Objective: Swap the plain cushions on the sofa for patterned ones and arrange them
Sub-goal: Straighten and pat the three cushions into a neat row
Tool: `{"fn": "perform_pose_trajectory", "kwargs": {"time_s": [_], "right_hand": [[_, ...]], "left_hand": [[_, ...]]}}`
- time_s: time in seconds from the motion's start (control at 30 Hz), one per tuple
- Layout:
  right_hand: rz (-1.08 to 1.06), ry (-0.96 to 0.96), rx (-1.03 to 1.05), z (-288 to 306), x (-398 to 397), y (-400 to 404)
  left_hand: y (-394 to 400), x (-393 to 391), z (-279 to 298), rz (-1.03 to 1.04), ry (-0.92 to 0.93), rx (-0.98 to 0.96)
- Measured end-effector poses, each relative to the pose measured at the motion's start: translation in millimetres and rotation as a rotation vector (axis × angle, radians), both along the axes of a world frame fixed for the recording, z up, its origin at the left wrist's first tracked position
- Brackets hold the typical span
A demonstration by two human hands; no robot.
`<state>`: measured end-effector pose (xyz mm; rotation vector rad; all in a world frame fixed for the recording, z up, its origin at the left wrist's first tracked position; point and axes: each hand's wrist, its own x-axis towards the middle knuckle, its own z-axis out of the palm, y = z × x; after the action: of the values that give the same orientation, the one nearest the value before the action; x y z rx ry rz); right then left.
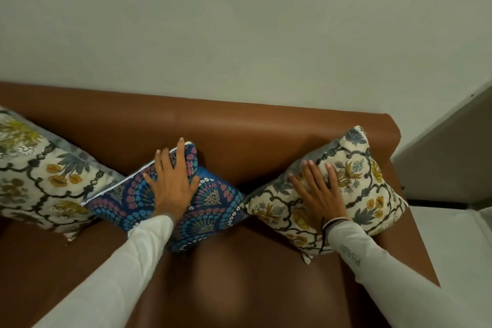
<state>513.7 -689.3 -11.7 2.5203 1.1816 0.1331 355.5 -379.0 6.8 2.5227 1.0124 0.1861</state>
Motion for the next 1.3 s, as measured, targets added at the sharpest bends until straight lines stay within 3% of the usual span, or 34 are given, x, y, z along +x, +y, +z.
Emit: {"fn": "perform_pose_trajectory", "kwargs": {"time_s": [0.23,0.4,0.57,0.83,1.0,1.13,1.3], "right_hand": [[-0.048,-0.025,-0.075,8,-2,7],[-0.065,-0.023,-0.068,3,-2,17],[-0.105,-0.009,-0.109,-5,-5,22],[-0.107,0.002,-0.064,-11,-7,26],[-0.122,0.012,0.016,-14,-11,35],[-0.099,0.238,0.04,-13,-23,95],[-0.211,0.937,0.195,-26,-47,193]], "left_hand": [[42,-91,2,0.023,-0.274,-0.03],[39,-101,1,-0.044,-0.324,-0.096],[42,-89,-4,0.016,-0.399,-0.073],[24,-2,-1,0.113,-0.208,-0.032],[44,-18,-7,0.007,-0.267,-0.158],[98,-63,-17,-0.231,-0.045,-0.138],[151,-93,-53,-0.36,0.101,-0.129]]}}
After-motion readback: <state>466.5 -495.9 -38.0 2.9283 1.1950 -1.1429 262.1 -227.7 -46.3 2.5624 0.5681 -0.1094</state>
